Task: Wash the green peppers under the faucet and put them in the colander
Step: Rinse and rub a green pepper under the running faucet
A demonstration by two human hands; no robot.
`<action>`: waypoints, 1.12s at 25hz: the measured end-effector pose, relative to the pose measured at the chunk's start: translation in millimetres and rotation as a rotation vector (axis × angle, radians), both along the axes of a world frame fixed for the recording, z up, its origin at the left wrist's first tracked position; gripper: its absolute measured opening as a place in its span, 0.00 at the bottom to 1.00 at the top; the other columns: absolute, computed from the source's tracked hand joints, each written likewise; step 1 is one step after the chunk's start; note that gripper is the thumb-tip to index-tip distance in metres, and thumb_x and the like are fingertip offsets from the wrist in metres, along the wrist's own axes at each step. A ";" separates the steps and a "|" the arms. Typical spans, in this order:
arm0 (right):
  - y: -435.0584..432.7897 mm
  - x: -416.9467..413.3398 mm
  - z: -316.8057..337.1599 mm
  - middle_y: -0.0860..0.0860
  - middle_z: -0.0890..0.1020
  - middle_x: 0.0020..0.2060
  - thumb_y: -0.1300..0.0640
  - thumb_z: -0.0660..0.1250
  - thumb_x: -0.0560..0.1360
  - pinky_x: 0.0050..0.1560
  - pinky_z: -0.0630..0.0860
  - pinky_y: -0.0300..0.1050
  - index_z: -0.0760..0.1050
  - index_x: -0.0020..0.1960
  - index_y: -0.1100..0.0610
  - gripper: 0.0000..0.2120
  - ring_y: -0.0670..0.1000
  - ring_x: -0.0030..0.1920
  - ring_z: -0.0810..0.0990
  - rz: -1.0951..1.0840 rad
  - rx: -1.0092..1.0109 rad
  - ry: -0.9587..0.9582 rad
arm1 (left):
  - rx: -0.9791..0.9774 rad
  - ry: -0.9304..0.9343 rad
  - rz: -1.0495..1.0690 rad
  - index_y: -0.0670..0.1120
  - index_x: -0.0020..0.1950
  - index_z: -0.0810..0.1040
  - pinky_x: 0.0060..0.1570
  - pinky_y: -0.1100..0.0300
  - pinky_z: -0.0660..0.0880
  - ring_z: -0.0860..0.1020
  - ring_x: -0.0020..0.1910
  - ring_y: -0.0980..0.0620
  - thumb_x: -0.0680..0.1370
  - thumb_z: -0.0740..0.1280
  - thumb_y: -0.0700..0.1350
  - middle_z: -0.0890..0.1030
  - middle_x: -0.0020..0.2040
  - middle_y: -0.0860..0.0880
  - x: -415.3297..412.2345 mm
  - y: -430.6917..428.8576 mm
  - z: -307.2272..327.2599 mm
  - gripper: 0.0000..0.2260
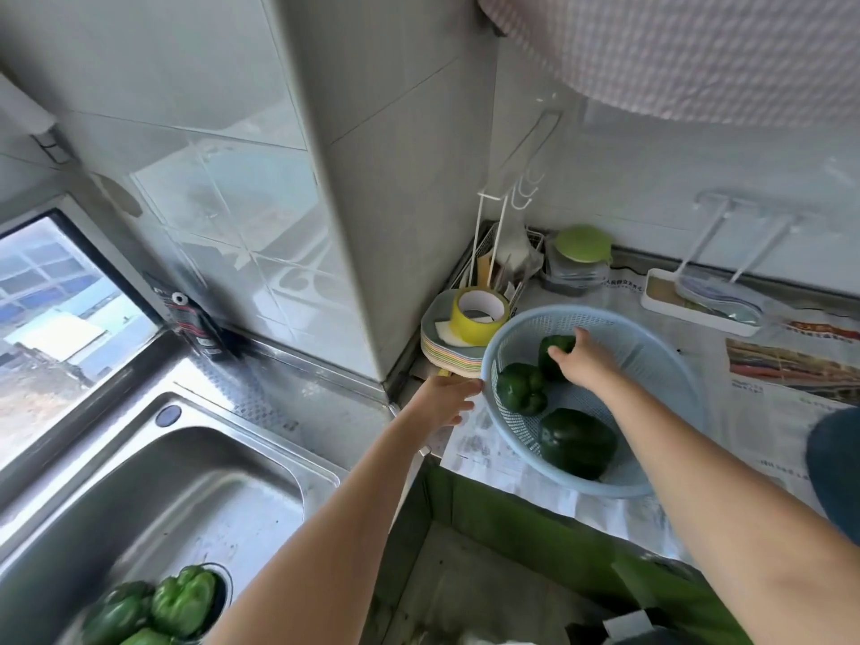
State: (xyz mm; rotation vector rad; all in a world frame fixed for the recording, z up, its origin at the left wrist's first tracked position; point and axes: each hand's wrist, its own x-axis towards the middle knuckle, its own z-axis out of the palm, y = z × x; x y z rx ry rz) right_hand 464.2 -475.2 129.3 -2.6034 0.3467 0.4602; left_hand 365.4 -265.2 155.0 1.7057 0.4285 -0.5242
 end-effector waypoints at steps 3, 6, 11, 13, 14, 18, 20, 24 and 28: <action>16.5 -1.4 20.6 0.62 0.70 0.68 0.44 0.58 0.78 0.59 0.73 0.54 0.60 0.73 0.60 0.29 0.62 0.64 0.72 0.072 -0.189 -0.028 | -0.001 -0.067 0.007 0.38 0.65 0.74 0.59 0.53 0.73 0.77 0.61 0.42 0.81 0.59 0.37 0.78 0.62 0.40 -12.6 14.3 2.1 0.14; 61.4 -18.3 65.3 0.58 0.81 0.49 0.49 0.59 0.79 0.44 0.71 0.46 0.76 0.52 0.62 0.17 0.59 0.49 0.78 0.235 -0.099 -0.347 | 0.049 -0.170 0.072 0.41 0.62 0.77 0.57 0.55 0.75 0.79 0.52 0.48 0.80 0.60 0.39 0.81 0.53 0.44 -38.0 46.3 11.6 0.12; 168.2 -83.6 112.3 0.52 0.64 0.21 0.50 0.59 0.79 0.34 0.62 0.48 0.59 0.24 0.56 0.26 0.59 0.30 0.67 0.632 0.065 -0.638 | 0.238 -0.245 0.298 0.46 0.49 0.80 0.44 0.51 0.78 0.78 0.35 0.49 0.78 0.66 0.47 0.80 0.36 0.47 -116.0 123.5 9.4 0.07; 211.8 -116.7 103.7 0.50 0.61 0.20 0.50 0.59 0.79 0.34 0.59 0.46 0.58 0.24 0.56 0.27 0.58 0.29 0.64 0.764 0.085 -0.578 | 0.349 -0.197 0.391 0.48 0.44 0.78 0.37 0.53 0.76 0.76 0.30 0.50 0.77 0.67 0.52 0.78 0.35 0.48 -159.3 153.4 3.5 0.08; 234.1 -134.0 95.7 0.50 0.61 0.20 0.50 0.59 0.79 0.34 0.59 0.46 0.58 0.24 0.56 0.26 0.57 0.28 0.64 0.844 0.102 -0.537 | 0.401 -0.165 0.445 0.47 0.44 0.78 0.36 0.55 0.75 0.76 0.29 0.51 0.77 0.67 0.52 0.78 0.35 0.49 -183.7 169.0 -0.2 0.09; 302.7 -189.2 54.5 0.48 0.67 0.23 0.51 0.63 0.76 0.34 0.63 0.43 0.61 0.27 0.53 0.21 0.51 0.28 0.67 1.040 0.177 -0.354 | 0.554 -0.034 0.639 0.44 0.48 0.79 0.36 0.59 0.70 0.76 0.32 0.51 0.77 0.66 0.53 0.80 0.39 0.48 -274.3 223.8 -25.4 0.12; 329.0 -214.2 35.8 0.49 0.74 0.28 0.53 0.65 0.75 0.36 0.66 0.42 0.68 0.33 0.54 0.14 0.52 0.33 0.73 1.113 0.231 -0.298 | 0.569 0.010 0.749 0.44 0.51 0.80 0.36 0.59 0.70 0.76 0.35 0.51 0.77 0.66 0.50 0.80 0.38 0.48 -315.7 238.9 -43.0 0.11; 382.1 -257.4 -8.2 0.54 0.82 0.39 0.58 0.65 0.74 0.41 0.71 0.45 0.76 0.43 0.59 0.04 0.55 0.42 0.78 1.280 0.287 -0.163 | 0.440 0.146 0.828 0.45 0.54 0.76 0.39 0.55 0.75 0.81 0.37 0.50 0.76 0.63 0.44 0.81 0.37 0.48 -374.0 253.4 -83.9 0.08; 426.2 -261.8 -65.1 0.55 0.83 0.43 0.58 0.63 0.74 0.44 0.72 0.45 0.75 0.42 0.56 0.04 0.56 0.48 0.79 1.317 0.149 -0.013 | 0.248 0.357 0.850 0.46 0.59 0.70 0.35 0.59 0.73 0.80 0.33 0.49 0.79 0.61 0.45 0.80 0.39 0.46 -398.2 254.8 -111.5 0.10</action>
